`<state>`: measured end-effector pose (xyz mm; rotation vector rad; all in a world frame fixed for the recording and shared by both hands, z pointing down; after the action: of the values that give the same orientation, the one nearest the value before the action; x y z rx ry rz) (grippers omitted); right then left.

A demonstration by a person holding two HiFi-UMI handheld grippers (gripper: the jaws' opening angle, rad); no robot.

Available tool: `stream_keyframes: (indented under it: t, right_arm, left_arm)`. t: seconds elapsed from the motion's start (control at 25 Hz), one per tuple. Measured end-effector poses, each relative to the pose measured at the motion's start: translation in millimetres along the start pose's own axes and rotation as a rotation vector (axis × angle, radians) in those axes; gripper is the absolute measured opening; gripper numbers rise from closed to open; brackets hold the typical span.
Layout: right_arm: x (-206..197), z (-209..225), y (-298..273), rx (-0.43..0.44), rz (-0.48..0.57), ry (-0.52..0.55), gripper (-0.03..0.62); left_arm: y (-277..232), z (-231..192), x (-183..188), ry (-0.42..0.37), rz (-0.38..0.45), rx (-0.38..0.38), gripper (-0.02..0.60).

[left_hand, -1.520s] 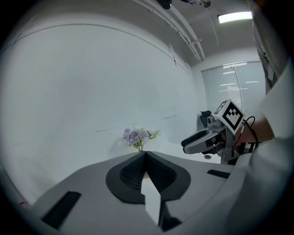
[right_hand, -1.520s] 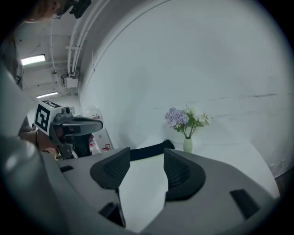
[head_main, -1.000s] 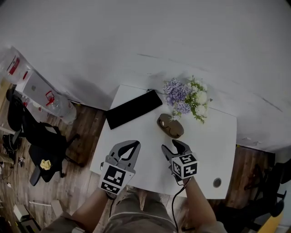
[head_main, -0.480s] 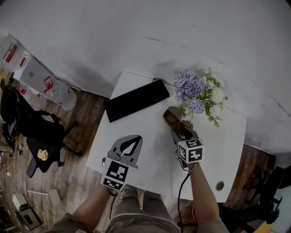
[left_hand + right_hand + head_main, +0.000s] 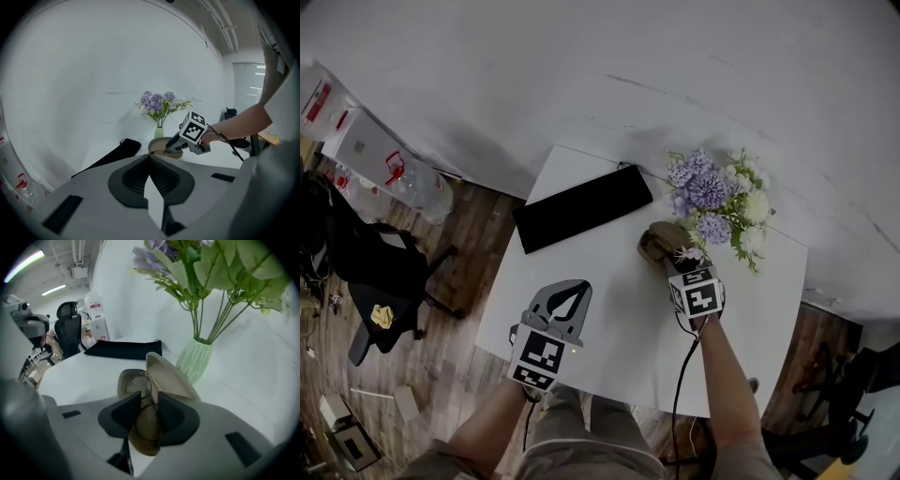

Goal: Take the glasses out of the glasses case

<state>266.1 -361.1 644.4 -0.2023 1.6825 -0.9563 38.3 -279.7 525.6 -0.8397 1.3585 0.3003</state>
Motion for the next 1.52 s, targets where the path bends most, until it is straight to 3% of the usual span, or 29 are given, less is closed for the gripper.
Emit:
stream_keyframes:
  t: [0.2,0.4,0.6,0.76,1.08,1.32,1.52]
  right_arm:
    - [-3.3,-10.4,-12.8,0.038,-0.088,0.182,0.164]
    - [-8.5,-21.8,-16.1,0.166,-0.224,0.380,0.156]
    - [-14.9,-26.5,-16.9,0.214,-0.298,0.422,0.150]
    - [-11.8,-30.7,-11.3,0.231,-0.334,0.396,0.094]
    - [-1.0,-42.2,9.9,0.207,-0.298,0.408,0.049]
    - [22.9,-52.4,47.0,0.104,-0.151,0.402,0.048]
    - [54.9,-65.4,86.7,0.089,-0.023,0.341,0.048]
  left_arm:
    - [-2.3,-5.8,-5.1,0.003,-0.012,-0.003,0.015]
    - [-1.2,-10.3,-9.4,0.008,-0.022,-0.003,0.015]
    - [2.3,-10.4,-16.7,0.018,-0.034,-0.006,0.015]
    - [2.9,-10.7,-19.6,0.023,-0.036,-0.008,0.015]
    - [8.5,-6.4,-21.4,0.022,-0.034,-0.012,0.015]
    - [20.2,-3.4,-12.9,0.001,-0.010,-0.011,0.015]
    - [31.8,-3.8,7.4,-0.025,0.029,-0.003,0.015]
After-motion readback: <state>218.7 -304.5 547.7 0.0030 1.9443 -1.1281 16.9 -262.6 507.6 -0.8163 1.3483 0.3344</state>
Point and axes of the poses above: the fingertips, and each gripper's own axes: y backward along the fingers, z to its right, x out of its top, the point moved 5 cm from there along y, backward along the fingers, and after that the axes turned 10 degrees about z, right-handed, at the moved point
